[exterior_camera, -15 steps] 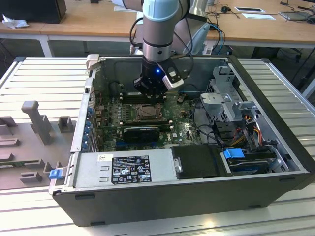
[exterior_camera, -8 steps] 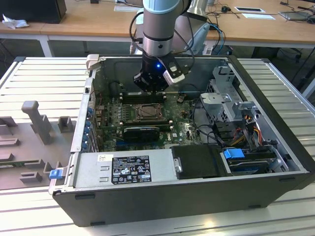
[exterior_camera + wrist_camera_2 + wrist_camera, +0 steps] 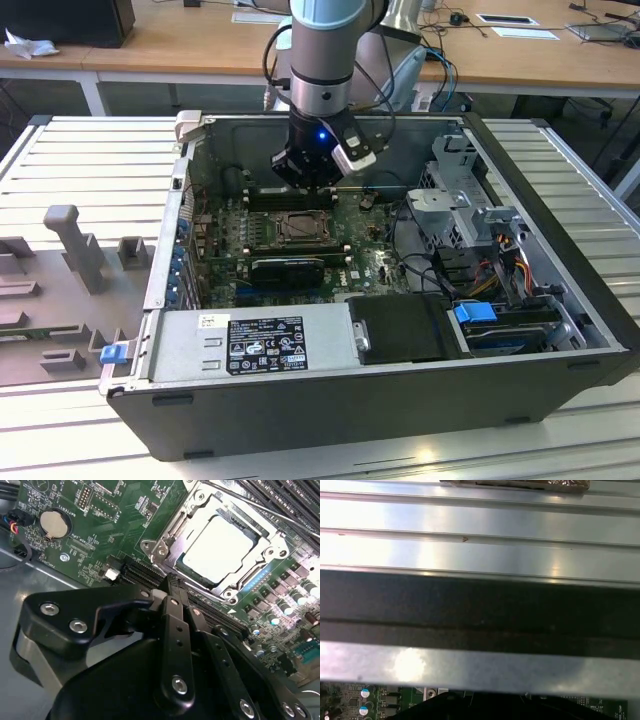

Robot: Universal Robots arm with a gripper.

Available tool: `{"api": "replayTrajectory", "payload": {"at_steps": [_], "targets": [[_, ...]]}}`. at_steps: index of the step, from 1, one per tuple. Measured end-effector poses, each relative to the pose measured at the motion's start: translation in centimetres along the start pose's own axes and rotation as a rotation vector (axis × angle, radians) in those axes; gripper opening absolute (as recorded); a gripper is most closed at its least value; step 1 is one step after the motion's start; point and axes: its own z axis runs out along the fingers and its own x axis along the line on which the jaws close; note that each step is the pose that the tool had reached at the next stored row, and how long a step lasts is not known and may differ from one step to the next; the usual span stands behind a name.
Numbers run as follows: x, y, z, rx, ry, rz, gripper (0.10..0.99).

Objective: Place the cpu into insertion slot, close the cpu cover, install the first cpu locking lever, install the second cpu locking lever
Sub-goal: 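Install the first cpu locking lever, then install the second cpu locking lever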

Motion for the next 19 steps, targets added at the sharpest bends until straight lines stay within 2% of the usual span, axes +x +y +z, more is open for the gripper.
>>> {"api": "replayTrajectory", "payload": {"at_steps": [6,9,14,17,19], "targets": [[0.01,-0.15,-0.01,0.000,0.0001,0.000,0.106],[0.03,-0.55,-0.04,0.000,0.0000,0.000,0.106],[0.04,-0.70,-0.12,0.000,0.0001,0.000,0.106],[0.03,-0.68,-0.65,0.000,0.0001,0.000,0.106],[0.03,-0.63,-1.53,0.000,0.0001,0.000,0.106]]}}
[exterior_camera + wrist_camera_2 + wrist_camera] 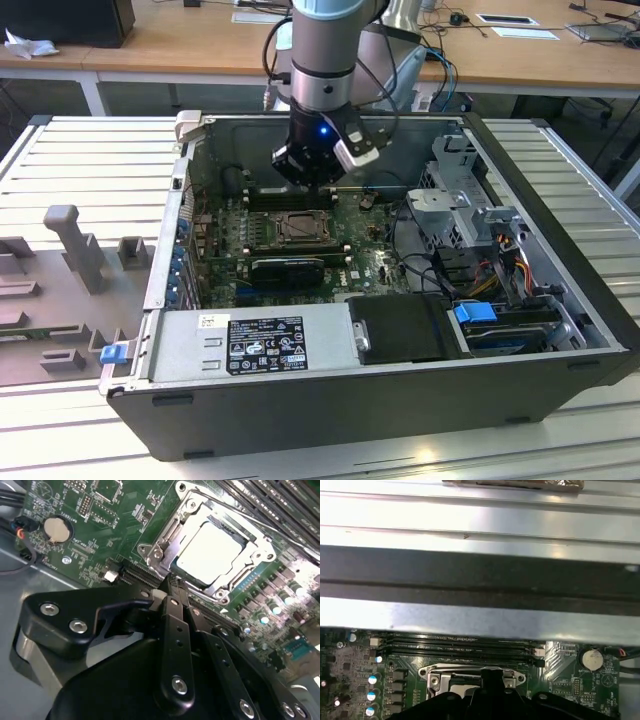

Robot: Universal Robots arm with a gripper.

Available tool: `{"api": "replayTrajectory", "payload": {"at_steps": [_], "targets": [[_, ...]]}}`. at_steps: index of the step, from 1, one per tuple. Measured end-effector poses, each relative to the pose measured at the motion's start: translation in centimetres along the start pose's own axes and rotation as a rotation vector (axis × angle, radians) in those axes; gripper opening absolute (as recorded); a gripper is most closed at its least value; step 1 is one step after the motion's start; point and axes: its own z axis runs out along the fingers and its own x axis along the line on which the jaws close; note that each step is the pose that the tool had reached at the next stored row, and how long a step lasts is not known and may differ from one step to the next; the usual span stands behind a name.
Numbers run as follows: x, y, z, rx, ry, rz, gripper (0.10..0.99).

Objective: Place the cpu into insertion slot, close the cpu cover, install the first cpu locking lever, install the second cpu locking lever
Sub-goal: 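Install the second cpu locking lever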

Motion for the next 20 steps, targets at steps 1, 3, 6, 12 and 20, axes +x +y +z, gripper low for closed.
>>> {"api": "replayTrajectory", "payload": {"at_steps": [1,3,6,12,20], "targets": [[0.00,0.03,-0.46,0.000,0.0000,0.000,0.106],[-0.01,0.08,-1.17,0.000,0.0000,0.000,0.106],[-0.01,0.12,-1.91,0.000,0.0000,0.000,0.106],[0.00,-0.09,-2.17,0.000,0.0001,0.000,0.106],[0.07,-1.43,-2.25,0.000,0.0000,0.000,0.106]]}}
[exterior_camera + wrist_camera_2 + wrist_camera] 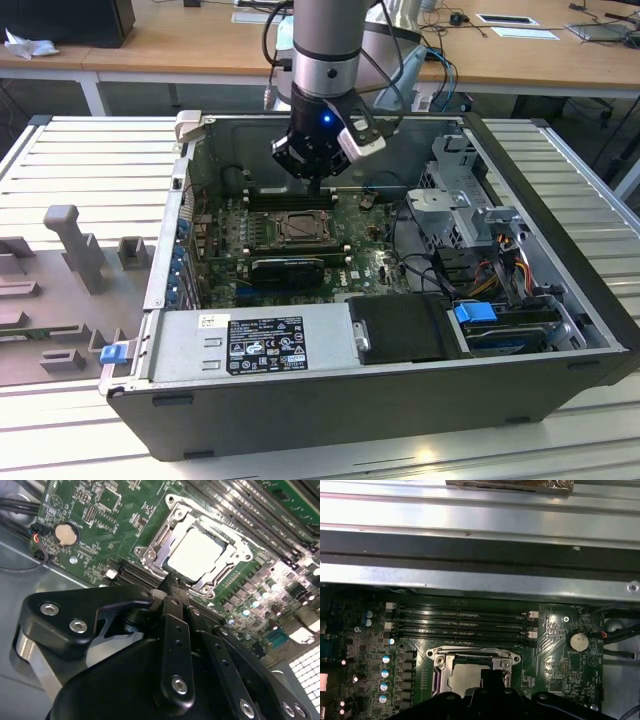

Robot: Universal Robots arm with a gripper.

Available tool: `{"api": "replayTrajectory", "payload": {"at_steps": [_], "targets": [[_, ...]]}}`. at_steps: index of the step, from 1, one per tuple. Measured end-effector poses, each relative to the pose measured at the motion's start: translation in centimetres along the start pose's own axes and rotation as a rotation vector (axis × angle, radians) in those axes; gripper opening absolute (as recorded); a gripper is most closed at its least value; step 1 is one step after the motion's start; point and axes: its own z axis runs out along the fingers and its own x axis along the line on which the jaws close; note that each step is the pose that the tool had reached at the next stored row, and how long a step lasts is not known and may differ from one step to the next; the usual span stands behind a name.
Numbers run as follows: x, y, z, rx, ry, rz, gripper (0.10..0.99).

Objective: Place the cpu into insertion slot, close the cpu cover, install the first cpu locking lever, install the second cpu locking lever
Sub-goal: 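Install the second cpu locking lever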

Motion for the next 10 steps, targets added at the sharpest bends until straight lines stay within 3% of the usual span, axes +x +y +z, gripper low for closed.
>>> {"api": "replayTrajectory", "payload": {"at_steps": [10], "targets": [[0.12,-2.12,-0.12,0.000,0.0004,0.000,0.106]]}}
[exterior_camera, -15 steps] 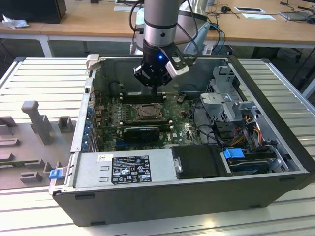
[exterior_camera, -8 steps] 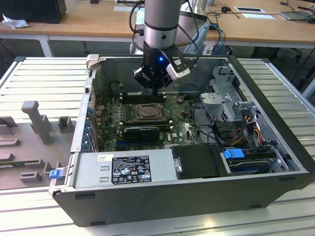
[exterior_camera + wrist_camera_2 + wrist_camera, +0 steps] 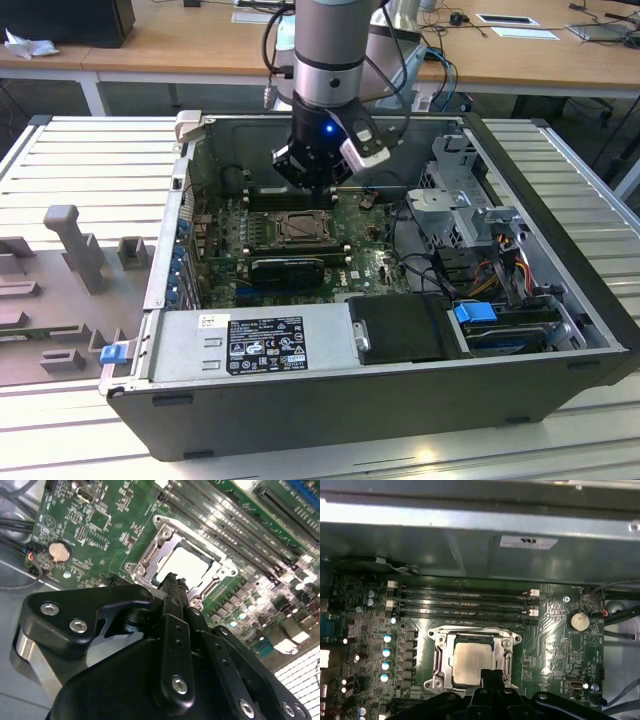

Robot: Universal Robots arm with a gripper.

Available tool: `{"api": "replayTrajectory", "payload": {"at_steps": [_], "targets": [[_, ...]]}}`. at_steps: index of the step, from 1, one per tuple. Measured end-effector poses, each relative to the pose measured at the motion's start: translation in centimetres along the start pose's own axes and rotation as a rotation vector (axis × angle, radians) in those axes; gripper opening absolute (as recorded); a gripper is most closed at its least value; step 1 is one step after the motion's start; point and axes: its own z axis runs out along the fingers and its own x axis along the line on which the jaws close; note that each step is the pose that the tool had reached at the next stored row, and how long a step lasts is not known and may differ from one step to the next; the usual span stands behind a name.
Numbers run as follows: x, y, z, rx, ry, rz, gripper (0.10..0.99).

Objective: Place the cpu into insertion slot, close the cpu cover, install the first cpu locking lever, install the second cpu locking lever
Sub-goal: 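Install the second cpu locking lever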

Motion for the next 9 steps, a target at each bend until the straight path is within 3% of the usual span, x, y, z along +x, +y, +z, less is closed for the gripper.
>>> {"api": "replayTrajectory", "payload": {"at_steps": [3,7,9], "targets": [[0.03,-0.57,0.06,-0.009,0.0031,0.000,0.106],[0.16,-1.93,0.22,-0.009,0.0031,0.000,0.106],[0.30,-2.06,0.52,-0.009,0.0030,0.000,0.106]]}}
